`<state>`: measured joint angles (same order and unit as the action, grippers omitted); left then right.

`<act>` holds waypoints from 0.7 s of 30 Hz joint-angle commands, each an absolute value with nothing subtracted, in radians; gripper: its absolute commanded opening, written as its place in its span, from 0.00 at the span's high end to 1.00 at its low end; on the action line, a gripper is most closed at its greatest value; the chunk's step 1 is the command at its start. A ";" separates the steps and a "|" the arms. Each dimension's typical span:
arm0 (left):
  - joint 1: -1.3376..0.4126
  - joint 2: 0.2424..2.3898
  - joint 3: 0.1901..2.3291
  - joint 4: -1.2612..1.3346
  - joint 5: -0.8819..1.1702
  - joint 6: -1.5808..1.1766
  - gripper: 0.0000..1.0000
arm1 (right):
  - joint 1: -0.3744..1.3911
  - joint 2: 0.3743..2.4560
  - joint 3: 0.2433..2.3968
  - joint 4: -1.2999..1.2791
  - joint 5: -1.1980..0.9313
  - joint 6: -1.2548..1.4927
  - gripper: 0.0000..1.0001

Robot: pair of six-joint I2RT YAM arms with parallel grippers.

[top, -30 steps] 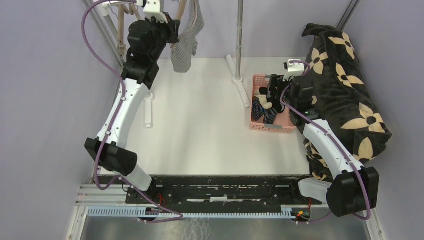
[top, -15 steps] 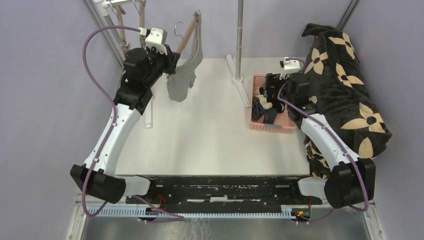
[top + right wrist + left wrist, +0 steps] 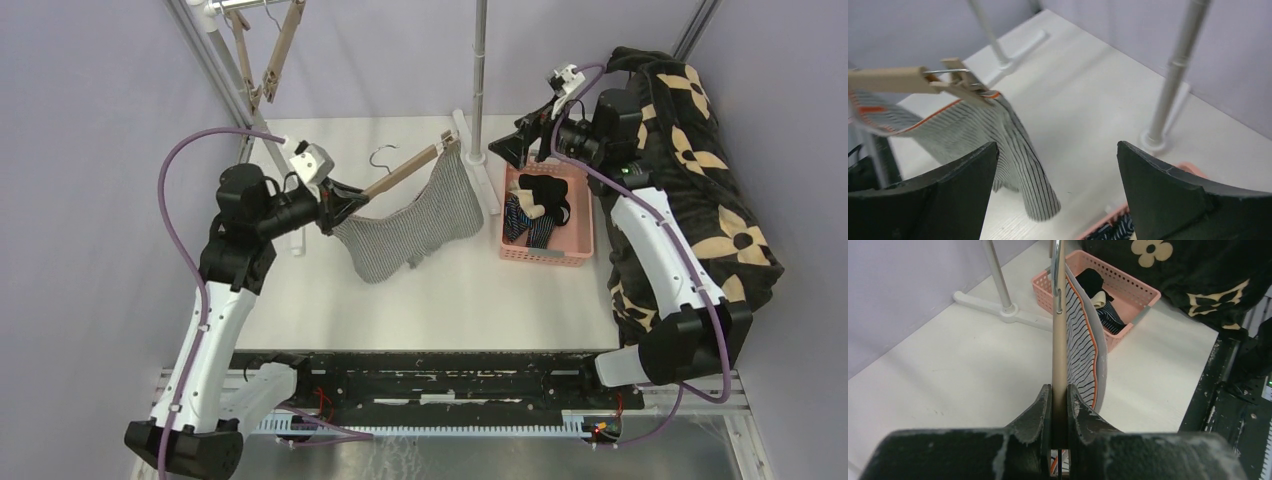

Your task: Remove the underwear clipped to the hanger

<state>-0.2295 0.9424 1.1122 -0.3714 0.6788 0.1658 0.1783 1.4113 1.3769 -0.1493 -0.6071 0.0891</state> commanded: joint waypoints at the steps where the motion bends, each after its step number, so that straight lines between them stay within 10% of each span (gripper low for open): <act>1: -0.088 0.929 1.086 -0.236 1.059 0.172 0.97 | 0.158 1.412 1.463 -0.122 -1.045 0.094 0.04; 21: -0.015 1.037 1.061 0.006 1.372 -0.113 0.97 | 0.160 1.455 1.484 0.079 -1.269 0.310 0.06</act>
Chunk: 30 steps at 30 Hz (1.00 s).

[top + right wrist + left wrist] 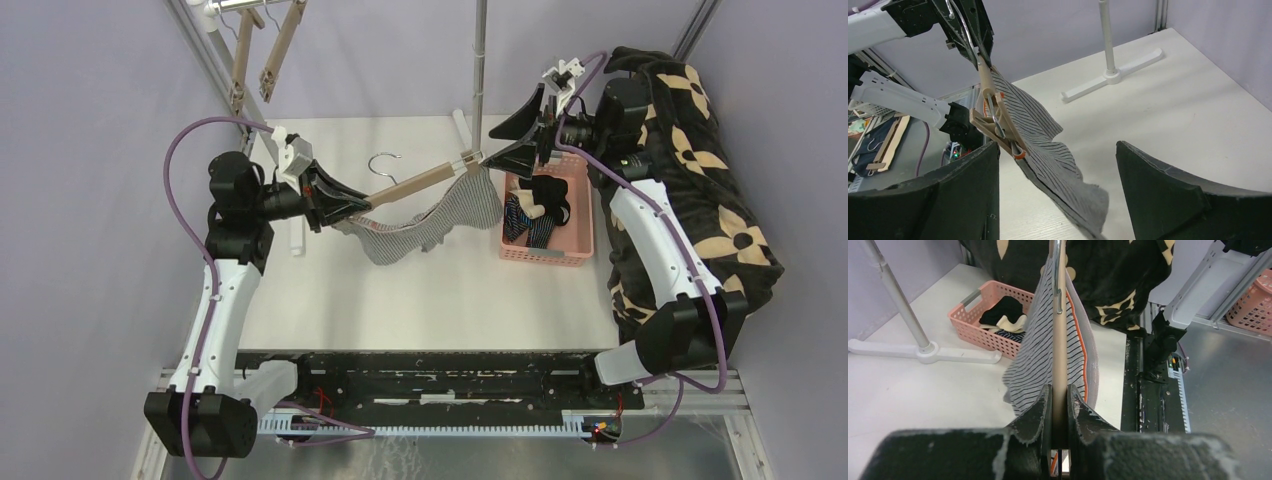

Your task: Remove the underwear clipped to the hanger

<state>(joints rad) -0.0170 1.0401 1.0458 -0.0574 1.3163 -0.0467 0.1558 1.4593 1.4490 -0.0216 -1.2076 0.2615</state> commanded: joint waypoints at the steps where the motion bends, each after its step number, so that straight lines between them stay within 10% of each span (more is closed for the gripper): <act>1: -0.015 1.041 1.060 0.006 1.361 -0.118 0.97 | 0.165 1.454 1.484 0.084 -1.275 0.317 0.06; 30: -0.057 1.071 1.012 0.155 1.276 -0.263 0.97 | 0.316 1.493 1.524 0.087 -1.231 0.307 0.20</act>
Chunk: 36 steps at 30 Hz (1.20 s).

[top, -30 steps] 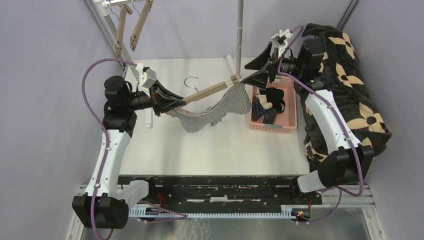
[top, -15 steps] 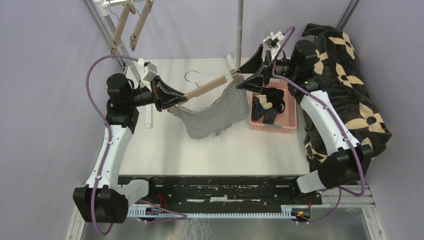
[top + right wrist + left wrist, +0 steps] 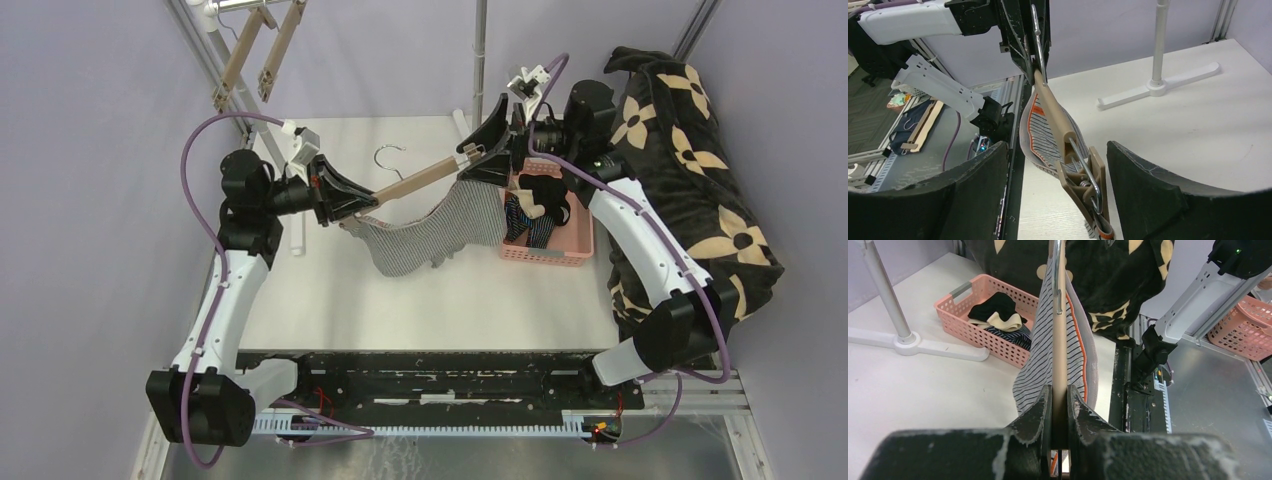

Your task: Remove the underwear clipped to the hanger

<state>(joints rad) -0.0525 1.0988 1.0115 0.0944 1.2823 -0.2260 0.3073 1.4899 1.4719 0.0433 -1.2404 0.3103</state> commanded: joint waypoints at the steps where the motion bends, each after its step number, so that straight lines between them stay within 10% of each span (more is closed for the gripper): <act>1: -0.057 1.071 1.010 0.155 1.276 -0.261 0.97 | 0.317 1.495 1.527 0.087 -1.232 0.307 0.29; 7: -0.057 1.068 1.014 0.155 1.270 -0.256 0.97 | 0.319 1.499 1.527 0.077 -1.220 0.302 0.99; 10: -0.057 1.070 1.016 0.156 1.270 -0.250 0.97 | 0.319 1.491 1.521 0.073 -1.201 0.289 0.99; 12: -0.057 1.073 1.016 0.155 1.272 -0.250 0.97 | 0.319 1.489 1.526 0.062 -1.183 0.288 0.60; 15: -0.057 1.073 1.014 0.155 1.272 -0.246 0.97 | 0.319 1.492 1.532 0.056 -1.181 0.288 0.47; 17: -0.057 1.073 1.014 0.155 1.273 -0.247 0.97 | 0.319 1.490 1.534 0.050 -1.173 0.282 0.19; 28: -0.056 1.064 1.027 0.155 1.262 -0.243 0.97 | 0.319 1.458 1.542 -0.116 -1.115 0.128 0.54; 30: -0.057 1.064 1.033 0.154 1.261 -0.244 0.97 | 0.320 1.449 1.544 -0.151 -1.091 0.098 0.96; 31: -0.057 1.064 1.036 0.153 1.260 -0.244 0.97 | 0.320 1.444 1.542 -0.159 -1.081 0.086 0.99; 33: -0.056 1.063 1.041 0.151 1.258 -0.244 0.97 | 0.319 1.434 1.535 -0.159 -1.072 0.075 0.96; 36: -0.057 1.061 1.043 0.152 1.256 -0.244 0.97 | 0.320 1.425 1.535 -0.160 -1.062 0.077 0.48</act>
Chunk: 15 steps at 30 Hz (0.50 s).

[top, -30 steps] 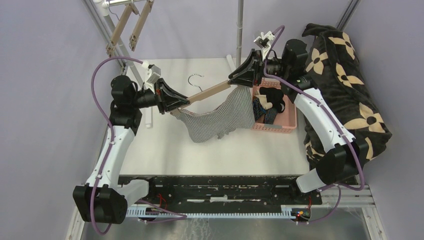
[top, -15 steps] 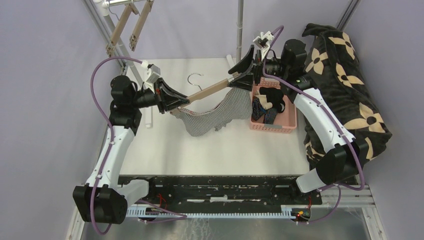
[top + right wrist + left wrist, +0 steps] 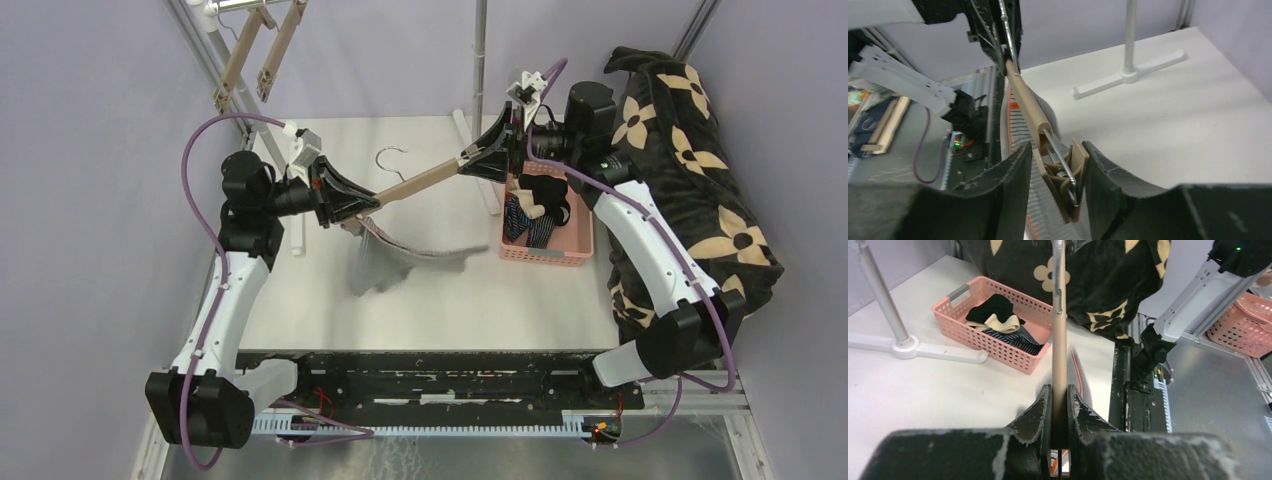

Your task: Remove the underwear clipped to the hanger

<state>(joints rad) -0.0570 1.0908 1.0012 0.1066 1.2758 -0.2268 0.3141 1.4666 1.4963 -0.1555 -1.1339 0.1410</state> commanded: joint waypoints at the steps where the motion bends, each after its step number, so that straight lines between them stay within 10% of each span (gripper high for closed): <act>1: -0.057 1.059 1.044 0.152 1.253 -0.244 0.97 | 0.319 1.421 1.533 -0.164 -1.055 0.074 0.43; 4: -0.057 1.049 1.046 0.156 1.237 -0.246 0.97 | 0.319 1.406 1.521 -0.170 -1.020 0.063 0.20; 15: -0.092 1.032 0.889 0.767 1.088 -0.668 0.97 | 0.320 1.387 1.255 0.497 -0.877 0.511 0.06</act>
